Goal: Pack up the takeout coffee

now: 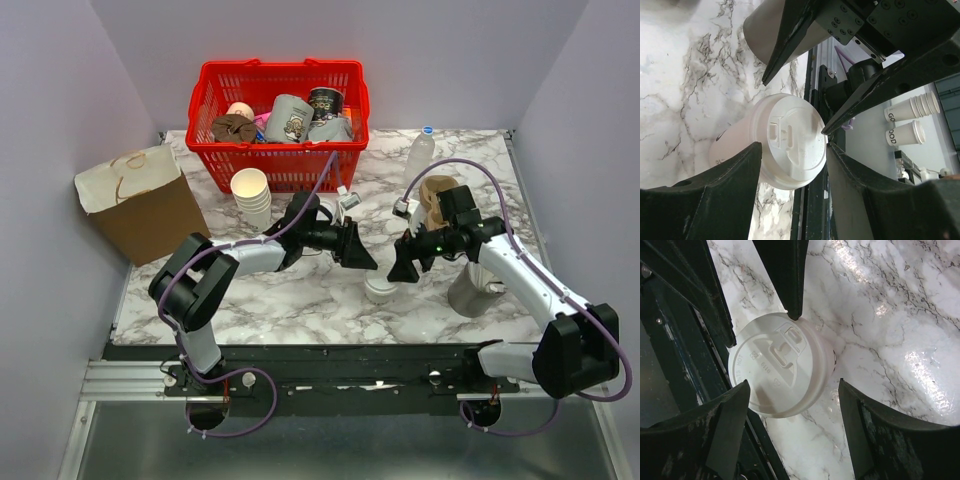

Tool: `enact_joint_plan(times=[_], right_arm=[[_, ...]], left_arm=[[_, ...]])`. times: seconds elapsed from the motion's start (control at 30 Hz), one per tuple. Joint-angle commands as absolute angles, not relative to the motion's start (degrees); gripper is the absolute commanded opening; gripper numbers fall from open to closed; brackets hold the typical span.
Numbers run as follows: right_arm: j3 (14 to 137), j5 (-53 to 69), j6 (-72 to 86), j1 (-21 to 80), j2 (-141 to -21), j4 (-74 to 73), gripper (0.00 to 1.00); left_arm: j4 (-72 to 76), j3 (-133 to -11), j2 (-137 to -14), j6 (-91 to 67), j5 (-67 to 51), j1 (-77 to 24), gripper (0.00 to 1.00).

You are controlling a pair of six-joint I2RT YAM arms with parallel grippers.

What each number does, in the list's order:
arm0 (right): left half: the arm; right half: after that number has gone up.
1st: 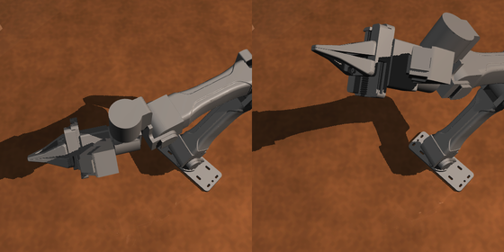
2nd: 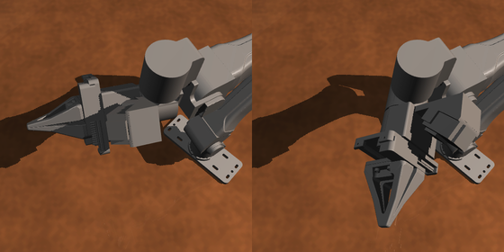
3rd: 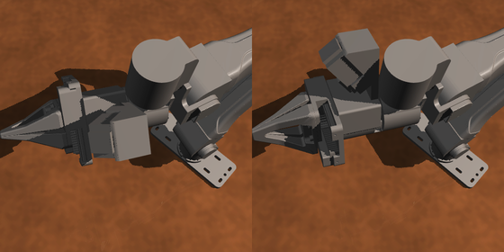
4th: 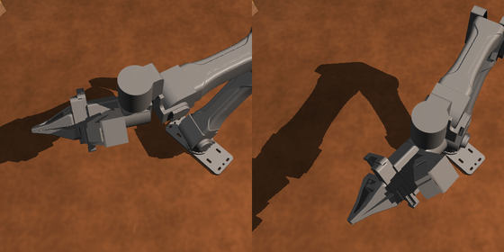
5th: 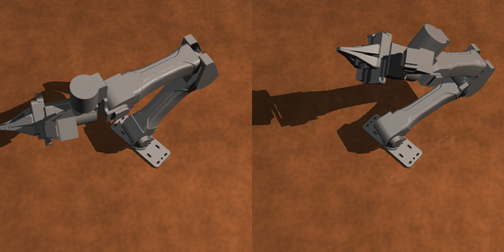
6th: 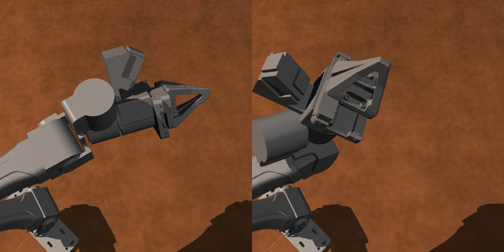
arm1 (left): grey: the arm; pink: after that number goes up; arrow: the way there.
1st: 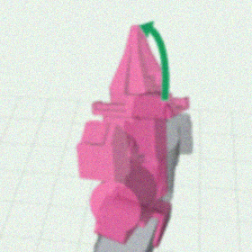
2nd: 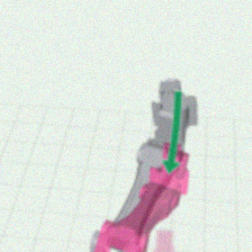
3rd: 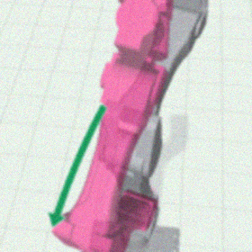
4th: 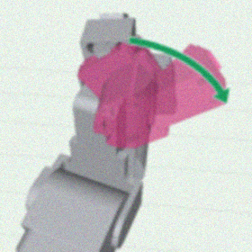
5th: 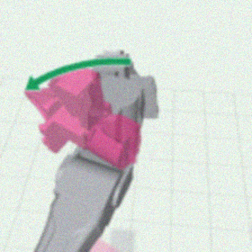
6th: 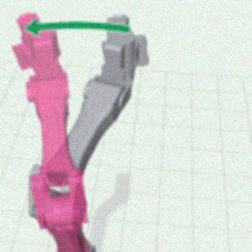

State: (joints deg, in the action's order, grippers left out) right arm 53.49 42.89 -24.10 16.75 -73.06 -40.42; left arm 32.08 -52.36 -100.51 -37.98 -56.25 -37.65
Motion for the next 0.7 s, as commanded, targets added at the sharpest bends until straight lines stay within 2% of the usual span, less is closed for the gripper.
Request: enact_joint_plan(times=[0.0, 0.53, 0.67], right_arm=[[52.38, 43.07, -26.37, 16.61, -71.63, -41.4, 0.79], [50.71, 39.11, -29.0, 16.52, -71.8, -41.75, 0.79], [51.06, 38.32, -28.74, 16.52, -72.95, -41.92, 0.75]], left_arm=[[33.84, -51.68, -99.05, -37.62, -57.74, -38.06, 0.63], [26.91, -52.64, -99.93, -33.93, -54.58, -37.71, 0.65], [26.72, -53.17, -101.25, -33.4, -55.19, -37.71, 0.64]])
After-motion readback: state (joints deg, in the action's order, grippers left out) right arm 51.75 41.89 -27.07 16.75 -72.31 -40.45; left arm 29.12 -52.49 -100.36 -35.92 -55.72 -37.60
